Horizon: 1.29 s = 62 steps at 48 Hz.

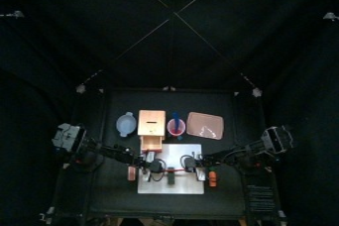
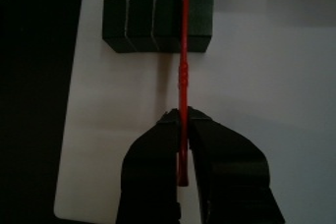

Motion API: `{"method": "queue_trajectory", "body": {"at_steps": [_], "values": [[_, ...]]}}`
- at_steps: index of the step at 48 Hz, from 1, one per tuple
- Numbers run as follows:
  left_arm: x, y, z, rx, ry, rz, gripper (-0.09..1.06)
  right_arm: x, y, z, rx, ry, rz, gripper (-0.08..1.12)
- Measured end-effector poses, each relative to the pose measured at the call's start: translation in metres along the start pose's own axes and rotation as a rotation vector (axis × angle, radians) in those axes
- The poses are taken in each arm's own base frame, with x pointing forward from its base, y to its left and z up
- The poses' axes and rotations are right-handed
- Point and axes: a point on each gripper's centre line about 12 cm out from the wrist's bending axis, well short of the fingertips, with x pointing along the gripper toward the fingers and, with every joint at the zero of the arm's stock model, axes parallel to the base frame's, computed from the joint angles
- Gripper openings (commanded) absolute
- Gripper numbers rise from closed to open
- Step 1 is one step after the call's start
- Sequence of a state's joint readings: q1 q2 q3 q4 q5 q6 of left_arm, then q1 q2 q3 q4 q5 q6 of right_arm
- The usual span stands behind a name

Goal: Place sushi on board then cut the sushi with the knife then place the pieces on the plate
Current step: Cut the sushi into 4 pieces

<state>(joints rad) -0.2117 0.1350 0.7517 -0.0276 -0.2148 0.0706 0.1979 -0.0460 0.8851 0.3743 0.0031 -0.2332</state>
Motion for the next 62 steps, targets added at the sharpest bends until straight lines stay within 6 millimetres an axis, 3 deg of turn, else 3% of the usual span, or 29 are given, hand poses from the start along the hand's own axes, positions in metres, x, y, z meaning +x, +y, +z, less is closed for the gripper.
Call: {"method": "queue_trajectory", "body": {"at_steps": [32,52,62], "values": [[0.004,0.004,-0.011,-0.005,0.072,0.004,0.44,0.007,-0.014,0.005,-0.036,0.009,-0.028,0.31],[-0.016,0.013,0.013,0.011,0.006,0.021,0.44,-0.023,-0.016,0.025,-0.077,-0.039,-0.020,0.31],[-0.034,0.010,0.032,0.017,-0.060,0.018,0.44,-0.047,0.001,0.039,-0.097,-0.117,0.017,0.31]]}}
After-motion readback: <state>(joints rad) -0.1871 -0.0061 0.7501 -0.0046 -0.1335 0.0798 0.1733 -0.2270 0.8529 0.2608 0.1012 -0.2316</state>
